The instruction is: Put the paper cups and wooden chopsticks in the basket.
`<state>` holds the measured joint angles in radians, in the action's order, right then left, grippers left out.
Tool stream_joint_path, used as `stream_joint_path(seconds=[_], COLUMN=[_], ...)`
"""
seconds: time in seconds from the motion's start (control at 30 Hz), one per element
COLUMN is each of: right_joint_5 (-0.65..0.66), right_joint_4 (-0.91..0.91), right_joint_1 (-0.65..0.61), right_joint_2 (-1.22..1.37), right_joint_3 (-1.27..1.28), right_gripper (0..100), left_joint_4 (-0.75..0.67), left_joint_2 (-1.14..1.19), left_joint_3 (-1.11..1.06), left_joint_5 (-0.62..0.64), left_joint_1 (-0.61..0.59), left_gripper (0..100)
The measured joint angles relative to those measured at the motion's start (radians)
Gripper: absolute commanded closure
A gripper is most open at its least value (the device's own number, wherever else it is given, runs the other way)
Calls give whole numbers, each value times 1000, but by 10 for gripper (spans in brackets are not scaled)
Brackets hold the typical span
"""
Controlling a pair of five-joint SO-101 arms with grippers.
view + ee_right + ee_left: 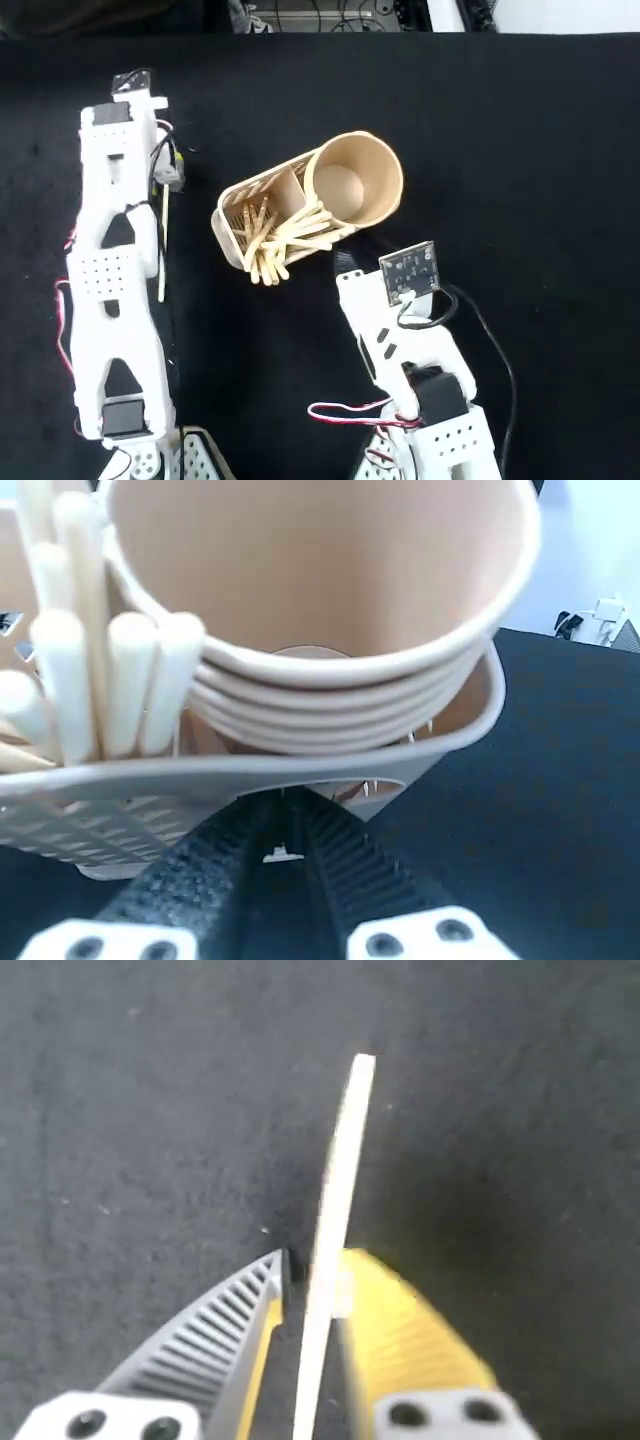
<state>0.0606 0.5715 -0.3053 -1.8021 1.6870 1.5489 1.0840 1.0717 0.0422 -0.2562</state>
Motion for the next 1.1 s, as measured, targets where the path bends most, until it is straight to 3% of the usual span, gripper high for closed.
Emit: stream_joint_path(seconds=[0.2,0.6,0.87,1.1], right_joint_5=[0,-3,46,57], right_joint_4=[0,0,0,0], right_joint_1=[0,0,0,-2], right_joint_2=[0,0,0,101], right_joint_3=[0,0,-5,-153], right_gripper=[986,986,987,987], left_joint_4=[175,207,209,209], left_joint_2=[144,227,-51,-348], left_joint_3=[316,529,520,440], left_joint_5=[2,9,74,75], left_joint_1=[-3,-35,-60,-60], left_gripper=[971,972,972,972])
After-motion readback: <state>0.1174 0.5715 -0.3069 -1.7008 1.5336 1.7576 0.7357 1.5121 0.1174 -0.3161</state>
